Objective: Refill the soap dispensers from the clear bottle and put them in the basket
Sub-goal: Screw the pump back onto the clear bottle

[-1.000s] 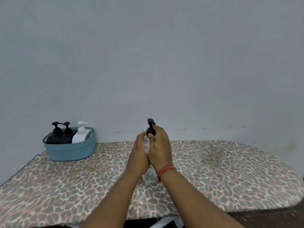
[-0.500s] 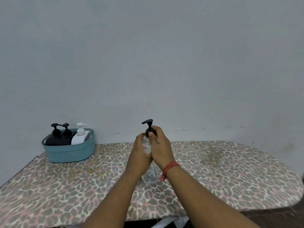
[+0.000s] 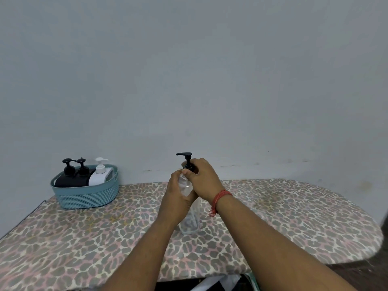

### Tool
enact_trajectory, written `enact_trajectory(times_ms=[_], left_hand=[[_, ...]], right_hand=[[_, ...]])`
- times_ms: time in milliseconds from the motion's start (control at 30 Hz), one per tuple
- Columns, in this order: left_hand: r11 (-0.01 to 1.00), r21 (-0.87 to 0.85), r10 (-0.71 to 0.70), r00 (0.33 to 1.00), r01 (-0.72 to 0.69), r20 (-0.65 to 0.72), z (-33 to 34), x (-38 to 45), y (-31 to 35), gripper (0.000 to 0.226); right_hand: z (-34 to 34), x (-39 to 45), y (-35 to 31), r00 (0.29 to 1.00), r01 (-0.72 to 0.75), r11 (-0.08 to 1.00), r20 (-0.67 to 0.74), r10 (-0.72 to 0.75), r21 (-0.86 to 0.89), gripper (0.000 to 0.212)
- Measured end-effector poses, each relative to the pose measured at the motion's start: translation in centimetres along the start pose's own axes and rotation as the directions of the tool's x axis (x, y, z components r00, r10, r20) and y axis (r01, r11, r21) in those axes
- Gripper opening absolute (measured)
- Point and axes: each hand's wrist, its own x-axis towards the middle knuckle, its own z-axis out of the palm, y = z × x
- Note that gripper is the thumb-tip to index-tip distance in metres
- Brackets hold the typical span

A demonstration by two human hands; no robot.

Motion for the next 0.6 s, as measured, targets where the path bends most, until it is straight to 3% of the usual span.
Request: enact_trajectory(times_ms=[333, 500, 600], left_hand=[[0.991, 0.132, -0.002, 1.0, 0.002, -0.001, 0.2, -0.1, 0.5, 0.066], [0.994, 0.109, 0.031, 1.0, -0.031, 0.0, 0.1, -0.3, 0.4, 0.048], [1.0, -0.002, -0.001, 1.0, 0.001, -0.009, 0.2, -0.8, 1.2, 0.056]], right_hand=[[2.3, -0.6, -0.1, 0.966, -0.063, 0.994, -0.246, 0.083, 0.089, 0.011], [3.3, -1.1, -0.7, 0.945, -0.104, 0.992, -0.318, 0.078, -0.065, 0.014], [3.4, -1.1, -0.8, 0.931, -0.14, 0.984, -0.352, 0.091, -0.114, 0.017]])
